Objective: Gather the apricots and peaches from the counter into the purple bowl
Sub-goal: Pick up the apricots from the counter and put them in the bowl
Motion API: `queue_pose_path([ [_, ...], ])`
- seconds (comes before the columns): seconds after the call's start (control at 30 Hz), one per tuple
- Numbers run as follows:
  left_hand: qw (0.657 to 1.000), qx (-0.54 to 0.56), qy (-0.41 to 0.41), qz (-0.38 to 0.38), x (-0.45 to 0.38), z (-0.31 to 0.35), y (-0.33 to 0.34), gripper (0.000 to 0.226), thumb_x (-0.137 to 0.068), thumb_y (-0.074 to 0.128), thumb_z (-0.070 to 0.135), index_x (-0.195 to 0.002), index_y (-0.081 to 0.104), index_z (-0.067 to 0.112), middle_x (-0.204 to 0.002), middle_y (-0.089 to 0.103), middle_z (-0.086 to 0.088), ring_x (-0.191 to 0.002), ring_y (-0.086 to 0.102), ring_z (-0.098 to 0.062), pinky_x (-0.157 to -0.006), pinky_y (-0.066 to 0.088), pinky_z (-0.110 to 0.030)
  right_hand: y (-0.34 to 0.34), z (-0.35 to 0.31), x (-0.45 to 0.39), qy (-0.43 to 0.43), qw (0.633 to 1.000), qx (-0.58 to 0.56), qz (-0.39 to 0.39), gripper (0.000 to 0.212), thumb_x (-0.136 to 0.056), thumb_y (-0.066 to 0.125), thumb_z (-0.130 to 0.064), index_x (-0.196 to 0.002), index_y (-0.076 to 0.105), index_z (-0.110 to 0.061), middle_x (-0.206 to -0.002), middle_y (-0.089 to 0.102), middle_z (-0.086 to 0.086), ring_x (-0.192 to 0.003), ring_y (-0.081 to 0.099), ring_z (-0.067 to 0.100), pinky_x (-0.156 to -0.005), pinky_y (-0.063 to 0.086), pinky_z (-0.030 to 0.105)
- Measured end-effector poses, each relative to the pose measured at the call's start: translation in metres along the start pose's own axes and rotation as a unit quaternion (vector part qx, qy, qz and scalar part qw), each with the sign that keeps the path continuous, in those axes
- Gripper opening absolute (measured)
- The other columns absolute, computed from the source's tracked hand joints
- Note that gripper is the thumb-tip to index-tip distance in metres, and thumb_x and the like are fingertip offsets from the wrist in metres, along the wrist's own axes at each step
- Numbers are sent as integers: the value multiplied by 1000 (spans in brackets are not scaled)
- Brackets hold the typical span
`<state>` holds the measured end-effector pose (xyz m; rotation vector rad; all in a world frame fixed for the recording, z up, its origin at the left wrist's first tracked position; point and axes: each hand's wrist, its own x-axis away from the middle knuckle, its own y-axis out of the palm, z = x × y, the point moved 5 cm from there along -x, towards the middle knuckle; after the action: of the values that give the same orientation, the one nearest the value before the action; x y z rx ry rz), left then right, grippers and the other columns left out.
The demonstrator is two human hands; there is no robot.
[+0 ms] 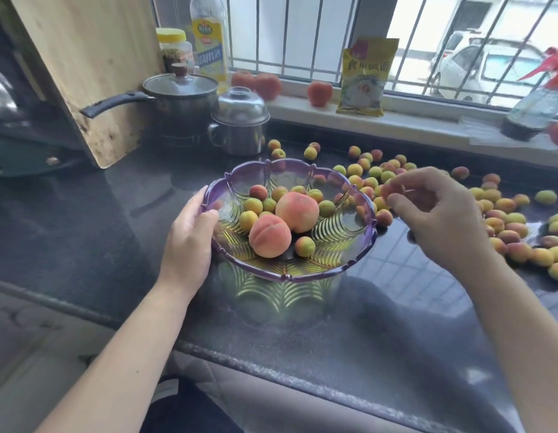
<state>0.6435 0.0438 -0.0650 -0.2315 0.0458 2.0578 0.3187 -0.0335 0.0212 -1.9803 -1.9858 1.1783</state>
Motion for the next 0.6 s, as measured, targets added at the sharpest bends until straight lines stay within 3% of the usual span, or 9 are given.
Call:
queue_pose_path([
  [0.07, 1000, -6, 1, -4, 0, 0, 0, 47, -94, 45, 35, -137, 66, 34, -126, 74, 13, -122, 68, -9, -109, 55, -47, 11, -25, -11, -10, 993, 13, -115, 17, -95, 67, -17, -103, 71, -32, -96, 72, -12, -84, 69, 5, -59, 55, 15],
  [0.2, 1000, -5, 3, -3, 0, 1, 1, 46, -94, 45, 33, -135, 67, 34, -125, 75, 12, -123, 68, -10, -110, 54, -48, 51, -53, -22, -35, 944, 138, -298, 15, -100, 59, -32, -108, 68, -40, -83, 66, -8, -68, 61, 15, -59, 52, 29],
  [0.3, 1000, -6, 3, -3, 1, 3, 0, 40, -94, 45, 35, -126, 68, 44, -121, 75, 16, -118, 69, -8, -107, 55, -43, 76, -56, -28, -104, 886, 306, -333, 24, -98, 60, -36, -120, 55, -28, -83, 60, -8, -74, 56, 11, -61, 46, 28],
  [0.43, 1000, -12, -4, -2, 2, 3, -1, 35, -93, 46, 38, -117, 66, 53, -115, 75, 22, -115, 69, -4, -103, 56, -35, 95, -54, -26, -141, 804, 432, -383, 17, -94, 63, -22, -110, 66, -17, -88, 64, -1, -75, 62, 15, -53, 45, 20],
  [0.5, 1000, -13, -9, 0, 2, 4, -1, 34, -92, 46, 39, -115, 65, 56, -114, 74, 25, -115, 68, -2, -102, 55, -32, 104, -48, -22, -143, 789, 442, -402, 22, -94, 63, -17, -115, 68, -20, -94, 67, 0, -78, 65, 17, -53, 46, 18],
  [0.6, 1000, -17, -16, 1, 2, 6, -1, 36, -92, 47, 41, -103, 65, 69, -113, 72, 32, -118, 66, 0, -106, 52, -33, 113, -41, -20, -123, 806, 419, -400, 28, -94, 60, -13, -121, 67, -21, -97, 66, 1, -81, 65, 19, -58, 50, 21],
])
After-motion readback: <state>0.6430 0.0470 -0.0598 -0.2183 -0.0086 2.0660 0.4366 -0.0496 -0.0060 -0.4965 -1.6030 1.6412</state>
